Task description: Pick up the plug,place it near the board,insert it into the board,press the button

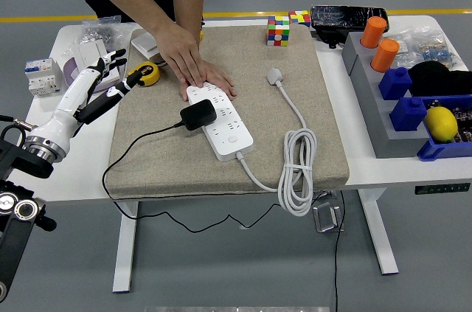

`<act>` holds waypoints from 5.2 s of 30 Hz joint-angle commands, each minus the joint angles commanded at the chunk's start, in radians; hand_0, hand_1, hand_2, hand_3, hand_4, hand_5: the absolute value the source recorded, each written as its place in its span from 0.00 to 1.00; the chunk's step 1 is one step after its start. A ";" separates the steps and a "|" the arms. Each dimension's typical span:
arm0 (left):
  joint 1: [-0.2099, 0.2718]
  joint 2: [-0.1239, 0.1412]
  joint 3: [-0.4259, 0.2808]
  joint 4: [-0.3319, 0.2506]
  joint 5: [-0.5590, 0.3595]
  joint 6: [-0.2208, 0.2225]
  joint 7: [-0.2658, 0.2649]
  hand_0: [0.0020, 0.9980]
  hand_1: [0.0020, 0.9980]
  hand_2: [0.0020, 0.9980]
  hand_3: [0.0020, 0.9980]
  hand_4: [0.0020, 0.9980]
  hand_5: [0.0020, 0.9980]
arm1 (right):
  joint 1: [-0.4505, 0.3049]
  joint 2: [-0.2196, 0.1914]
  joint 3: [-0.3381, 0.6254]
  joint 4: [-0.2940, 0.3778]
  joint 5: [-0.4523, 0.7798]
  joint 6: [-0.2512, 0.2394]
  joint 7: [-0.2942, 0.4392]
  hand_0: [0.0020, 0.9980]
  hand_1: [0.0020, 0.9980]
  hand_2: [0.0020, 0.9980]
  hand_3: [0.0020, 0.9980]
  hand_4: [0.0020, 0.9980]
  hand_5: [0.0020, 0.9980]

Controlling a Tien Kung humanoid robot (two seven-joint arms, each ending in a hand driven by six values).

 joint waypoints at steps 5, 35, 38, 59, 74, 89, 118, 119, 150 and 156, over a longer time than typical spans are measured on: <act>-0.034 0.044 0.102 -0.041 0.180 -0.021 -0.003 0.93 0.93 0.91 0.98 1.00 0.78 | 0.006 -0.002 0.001 -0.001 0.001 0.000 0.000 1.00 0.93 0.86 0.86 1.00 1.00; -0.338 0.111 0.601 0.226 0.373 -0.029 -0.012 0.14 0.03 0.15 0.90 0.59 0.00 | 0.014 -0.011 -0.030 -0.002 0.008 0.000 -0.006 1.00 0.93 0.86 0.86 1.00 1.00; -0.364 0.104 0.638 0.266 0.367 -0.038 -0.012 0.13 0.03 0.15 0.90 0.63 0.00 | 0.019 -0.013 -0.032 -0.002 0.008 0.000 -0.007 1.00 0.93 0.86 0.86 1.00 1.00; -0.431 0.053 0.709 0.448 0.371 -0.018 -0.033 0.13 0.02 0.15 0.90 0.67 0.00 | 0.028 -0.015 -0.034 -0.002 0.006 -0.001 -0.009 1.00 0.93 0.86 0.86 1.00 1.00; -0.440 0.043 0.719 0.485 0.377 -0.013 -0.036 0.13 0.02 0.15 0.90 0.69 0.00 | 0.026 -0.015 -0.034 -0.002 0.006 -0.001 -0.009 1.00 0.93 0.86 0.86 1.00 1.00; -0.447 0.041 0.727 0.528 0.389 -0.017 -0.038 0.13 0.02 0.15 0.90 0.70 0.00 | 0.025 -0.017 -0.034 -0.002 0.005 -0.001 -0.010 1.00 0.93 0.86 0.86 1.00 1.00; -0.371 0.084 0.548 0.316 0.290 -0.033 -0.045 0.13 0.02 0.15 0.89 0.69 0.00 | 0.022 -0.013 -0.031 -0.002 0.011 0.000 -0.007 1.00 0.93 0.86 0.86 1.00 1.00; -0.365 0.083 0.528 0.296 0.259 -0.032 -0.046 0.13 0.02 0.15 0.89 0.69 0.00 | 0.021 -0.012 -0.029 -0.002 0.011 0.000 -0.007 1.00 0.93 0.86 0.86 1.00 1.00; -0.537 -0.040 0.301 0.672 -0.746 0.007 -0.024 0.96 0.99 0.97 1.00 1.00 0.64 | 0.031 -0.011 -0.034 -0.001 0.012 0.004 -0.008 1.00 0.92 0.86 0.86 1.00 1.00; -0.551 -0.047 0.359 0.741 -0.525 0.065 -0.033 0.94 0.98 0.95 0.95 1.00 0.54 | 0.029 -0.014 -0.034 -0.001 0.009 0.004 -0.010 1.00 0.92 0.86 0.86 1.00 1.00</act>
